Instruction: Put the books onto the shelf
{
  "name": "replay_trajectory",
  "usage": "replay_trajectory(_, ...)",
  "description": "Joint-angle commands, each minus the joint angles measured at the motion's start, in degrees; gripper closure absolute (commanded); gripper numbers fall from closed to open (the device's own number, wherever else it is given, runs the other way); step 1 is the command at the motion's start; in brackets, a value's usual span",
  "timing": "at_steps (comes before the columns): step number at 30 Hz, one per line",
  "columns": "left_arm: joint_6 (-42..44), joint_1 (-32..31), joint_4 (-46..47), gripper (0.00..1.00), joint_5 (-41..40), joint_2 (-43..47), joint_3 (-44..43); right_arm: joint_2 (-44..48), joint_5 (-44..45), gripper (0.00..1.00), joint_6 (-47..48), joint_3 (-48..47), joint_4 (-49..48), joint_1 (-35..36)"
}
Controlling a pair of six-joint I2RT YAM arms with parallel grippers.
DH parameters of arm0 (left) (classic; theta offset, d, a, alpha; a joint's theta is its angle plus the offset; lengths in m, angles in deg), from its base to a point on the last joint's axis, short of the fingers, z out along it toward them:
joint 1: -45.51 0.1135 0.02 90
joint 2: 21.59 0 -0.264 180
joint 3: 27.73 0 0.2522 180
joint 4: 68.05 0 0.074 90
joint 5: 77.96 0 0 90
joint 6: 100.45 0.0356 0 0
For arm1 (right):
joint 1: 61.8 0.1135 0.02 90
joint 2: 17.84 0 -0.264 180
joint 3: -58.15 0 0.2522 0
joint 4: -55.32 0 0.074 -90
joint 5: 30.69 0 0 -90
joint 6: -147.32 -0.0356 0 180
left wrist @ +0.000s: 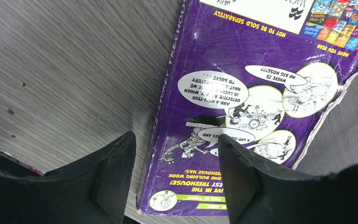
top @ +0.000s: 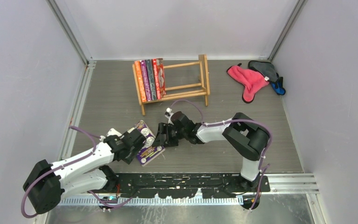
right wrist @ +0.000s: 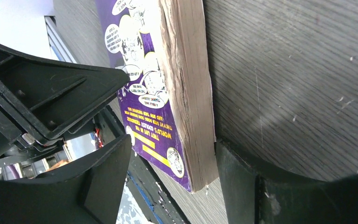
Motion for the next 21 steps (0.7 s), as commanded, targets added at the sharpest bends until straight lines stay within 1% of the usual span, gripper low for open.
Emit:
replay_trajectory(1,-0.05,-0.26,-1.38,0.35,0.12,0.87,0.50,-1.96,-0.02,0.29,-0.18,0.85,1.40,0.77)
replay_trajectory(6,-0.12,-0.39,-1.43,0.35,0.31,1.39,1.08,-1.27,0.46,0.35,-0.75,1.26,0.72,0.80)
replay_trajectory(10,-0.29,-0.50,-1.63,0.35,0.51,1.56,1.29,-1.05,0.51,0.43,-1.20,1.54,0.09,0.80)
replay_trajectory(15,-0.53,-0.69,-1.69,0.35,0.31,1.72,1.40,-1.49,0.42,0.64,-1.87,1.37,-0.59,0.80)
replay_trajectory(16,-0.52,-0.69,-1.66,0.35,0.23,1.78,1.34,-1.49,0.46,0.65,-1.96,1.26,-0.60,0.78)
replay_trajectory(17,-0.56,-0.69,-1.76,0.35,0.22,1.92,1.39,-1.36,0.42,0.71,-1.99,1.17,-0.54,0.76)
replay_trajectory(21,-0.65,-0.69,-2.28,0.34,-0.29,2.34,1.08,-0.69,0.76,0.85,-1.52,0.66,0.54,0.77)
